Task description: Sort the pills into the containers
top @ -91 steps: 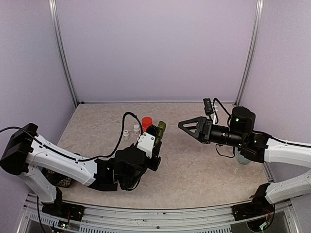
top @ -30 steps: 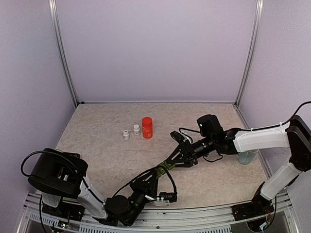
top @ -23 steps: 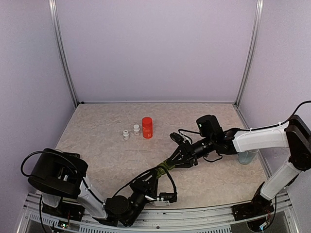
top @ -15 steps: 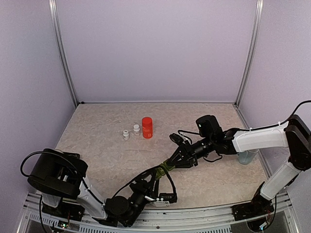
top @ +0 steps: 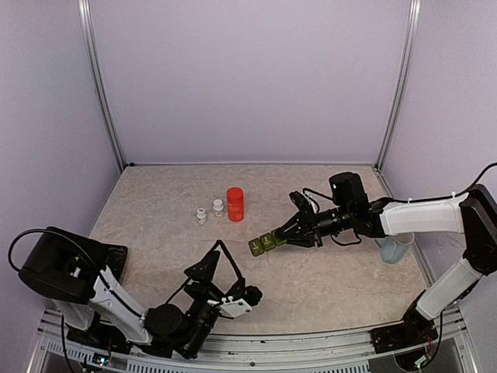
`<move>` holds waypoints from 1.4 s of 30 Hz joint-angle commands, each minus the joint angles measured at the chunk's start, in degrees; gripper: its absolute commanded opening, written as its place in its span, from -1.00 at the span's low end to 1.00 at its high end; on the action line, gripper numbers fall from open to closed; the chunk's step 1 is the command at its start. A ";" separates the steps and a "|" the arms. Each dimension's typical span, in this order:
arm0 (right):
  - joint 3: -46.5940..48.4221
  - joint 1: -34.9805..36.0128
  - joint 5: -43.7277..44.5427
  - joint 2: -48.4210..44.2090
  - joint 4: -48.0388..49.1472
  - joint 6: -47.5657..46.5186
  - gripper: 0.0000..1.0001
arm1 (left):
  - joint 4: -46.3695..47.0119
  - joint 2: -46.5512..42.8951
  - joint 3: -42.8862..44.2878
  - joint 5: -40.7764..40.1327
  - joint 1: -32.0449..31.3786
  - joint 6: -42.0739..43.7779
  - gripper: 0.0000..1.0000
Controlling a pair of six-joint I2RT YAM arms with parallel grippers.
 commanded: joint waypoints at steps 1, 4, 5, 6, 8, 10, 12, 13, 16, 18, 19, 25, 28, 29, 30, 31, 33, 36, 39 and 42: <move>-1.96 -2.39 7.22 -1.11 6.46 0.18 -0.68 | -8.35 -12.49 -1.54 -4.09 0.91 -25.35 0.97; -2.21 -3.03 10.77 0.81 9.39 -0.25 -0.67 | -37.59 -23.75 0.35 0.38 2.77 -50.22 0.98; -2.07 -3.09 11.49 1.81 10.31 -0.72 -0.66 | -45.65 -27.22 1.02 2.40 4.36 -57.46 0.98; -2.05 -3.13 12.24 2.81 11.14 -0.84 -0.65 | -52.16 -31.25 1.20 4.55 5.74 -64.21 0.97; -3.25 -3.13 13.96 4.41 14.39 0.18 -0.66 | -59.91 -36.99 1.41 8.94 8.18 -72.14 0.98; -4.59 -3.13 15.85 5.97 18.16 1.54 -0.66 | -66.67 -42.02 1.80 12.90 11.04 -79.82 0.98; -5.90 -3.13 17.70 8.11 21.58 2.76 -0.66 | -72.03 -46.66 1.76 17.42 14.18 -86.11 0.98; -6.62 -3.13 18.76 8.83 23.32 3.56 -0.66 | -73.36 -48.81 1.33 19.04 15.29 -88.08 0.98; -7.48 -2.92 21.12 11.60 27.20 5.16 -0.65 | -77.45 -54.16 0.74 22.30 17.93 -92.59 0.98; -6.86 -2.45 21.46 13.96 28.64 5.81 -0.64 | -79.98 -56.69 0.74 22.80 18.90 -95.40 0.98; -6.51 -2.05 22.16 14.91 29.10 6.09 -0.63 | -80.92 -57.59 0.79 22.87 19.22 -96.13 0.98; -4.24 0.25 26.14 20.18 31.04 8.60 -0.60 | -84.01 -60.33 1.64 24.63 21.05 -99.85 0.98; -2.57 0.79 26.53 22.87 31.26 9.62 -0.57 | -85.06 -59.85 2.55 25.30 21.76 -100.57 0.98; -2.10 0.90 26.38 23.65 31.16 9.94 -0.55 | -85.23 -59.67 2.68 25.30 21.83 -100.73 0.98; -1.69 0.95 26.37 24.30 31.05 10.22 -0.53 | -85.27 -59.64 2.70 25.41 21.85 -100.84 0.98; -1.40 1.04 26.51 24.78 30.99 10.42 -0.48 | -85.27 -59.64 2.72 25.58 21.84 -100.84 0.98; -0.79 1.09 26.81 25.51 29.46 10.16 -0.33 | -85.27 -59.93 2.62 25.64 21.84 -100.87 0.98; -0.33 1.12 27.26 25.29 26.79 9.18 -0.12 | -85.19 -60.69 2.44 25.66 21.79 -100.88 0.98; 0.29 1.09 27.96 24.34 23.04 7.27 -0.04 | -85.11 -61.42 2.27 25.55 21.82 -100.73 0.98; 1.41 0.79 29.05 23.39 18.59 5.43 0.04 | -84.64 -61.88 2.17 25.65 21.91 -100.71 0.98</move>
